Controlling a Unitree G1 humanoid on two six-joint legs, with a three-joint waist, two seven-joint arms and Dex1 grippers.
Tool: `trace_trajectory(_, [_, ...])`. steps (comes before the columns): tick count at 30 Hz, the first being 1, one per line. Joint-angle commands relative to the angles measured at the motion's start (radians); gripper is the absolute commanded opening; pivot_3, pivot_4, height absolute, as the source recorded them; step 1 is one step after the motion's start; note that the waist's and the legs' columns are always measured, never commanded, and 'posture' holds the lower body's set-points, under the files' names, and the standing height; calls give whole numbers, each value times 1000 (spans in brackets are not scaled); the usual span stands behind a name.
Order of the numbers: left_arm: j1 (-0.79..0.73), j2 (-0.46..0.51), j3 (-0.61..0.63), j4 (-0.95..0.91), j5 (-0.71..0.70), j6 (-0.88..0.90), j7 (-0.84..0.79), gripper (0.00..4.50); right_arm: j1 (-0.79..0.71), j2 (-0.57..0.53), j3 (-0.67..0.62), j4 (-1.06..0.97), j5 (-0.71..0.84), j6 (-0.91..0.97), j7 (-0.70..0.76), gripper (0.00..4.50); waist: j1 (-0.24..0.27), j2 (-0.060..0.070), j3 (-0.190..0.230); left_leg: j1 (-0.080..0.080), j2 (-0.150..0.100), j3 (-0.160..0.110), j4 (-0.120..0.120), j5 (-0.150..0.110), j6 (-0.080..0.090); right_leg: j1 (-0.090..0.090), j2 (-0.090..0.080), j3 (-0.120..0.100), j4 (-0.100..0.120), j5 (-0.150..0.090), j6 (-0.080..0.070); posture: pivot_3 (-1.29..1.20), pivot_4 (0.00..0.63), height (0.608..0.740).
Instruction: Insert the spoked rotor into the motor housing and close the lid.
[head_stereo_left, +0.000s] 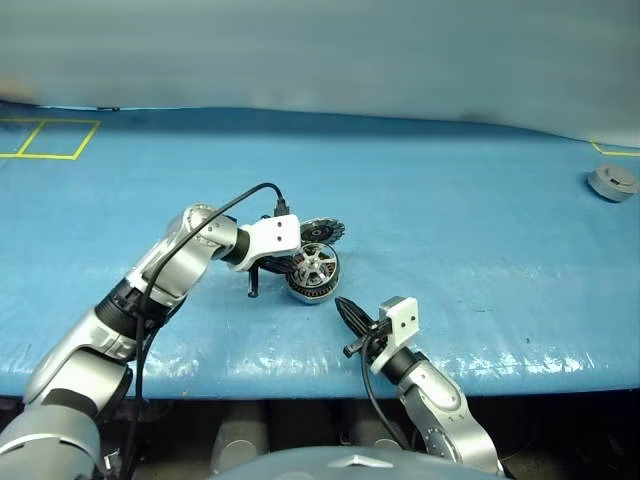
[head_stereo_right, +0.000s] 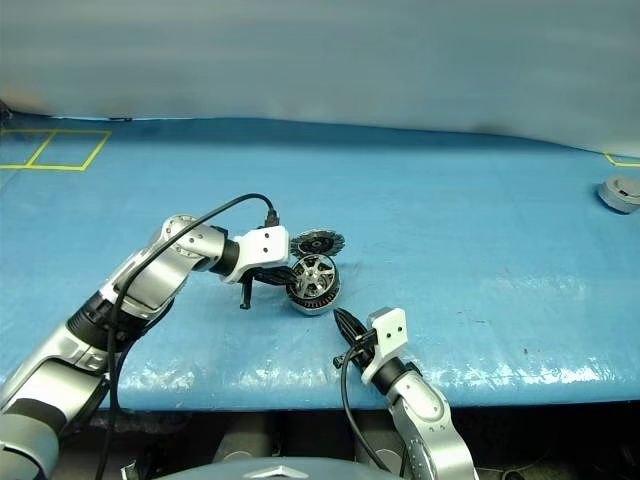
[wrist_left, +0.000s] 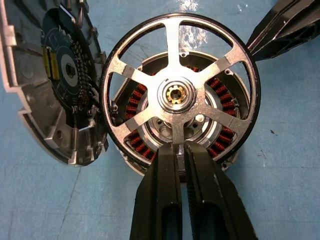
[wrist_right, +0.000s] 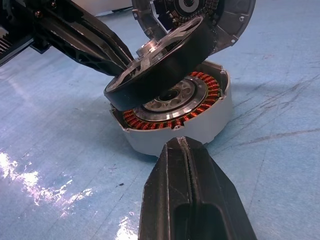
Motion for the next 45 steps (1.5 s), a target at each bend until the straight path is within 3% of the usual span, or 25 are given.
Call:
trace_trajectory(1, [-12, -1, -5, -1, 12, -25, -11, 39, -8, 1, 3, -15, 3, -10, 4, 0, 0, 0, 0, 0, 0, 0, 0, 0, 0, 0, 0, 0, 0, 0, 0, 0, 150, 740])
trace_trajectory(27, [-23, 32, -21, 13, 60, -17, -59, 39, -16, 13, -1, -4, 6, 24, -10, 0, -3, 0, 0, 0, 0, 0, 0, 0, 0, 0, 0, 0, 0, 0, 0, 0, 150, 740])
trace_trajectory(30, [-30, 22, -24, 15, 62, -16, -63, 773, -16, 14, -3, -4, 5, 27, -13, 0, -2, 0, 0, 0, 0, 0, 0, 0, 0, 0, 0, 0, 0, 0, 0, 0, 150, 740])
trace_trajectory(36, [-39, -24, 48, -7, -18, 28, -66, 2749, -11, 12, -9, -9, 9, 31, -18, 0, 1, 0, 0, 0, 0, 0, 0, 0, 0, 0, 0, 1, 0, 0, 0, 0, 150, 740])
trace_trajectory(40, [-25, -41, 128, -46, -120, 57, -79, 2575, -1, 9, -14, -21, 16, 34, -21, 0, -1, 0, 0, 0, 0, 0, 0, 0, 0, 0, 0, 1, 0, 0, 0, 0, 150, 740])
trace_trajectory(45, [59, 11, 216, -146, -243, 129, -96, 1084, 9, -3, -40, -65, 27, 50, -35, 0, -10, 1, 0, 0, 0, 0, -1, 0, 0, 0, 0, 2, 0, 0, 0, 0, 150, 740])
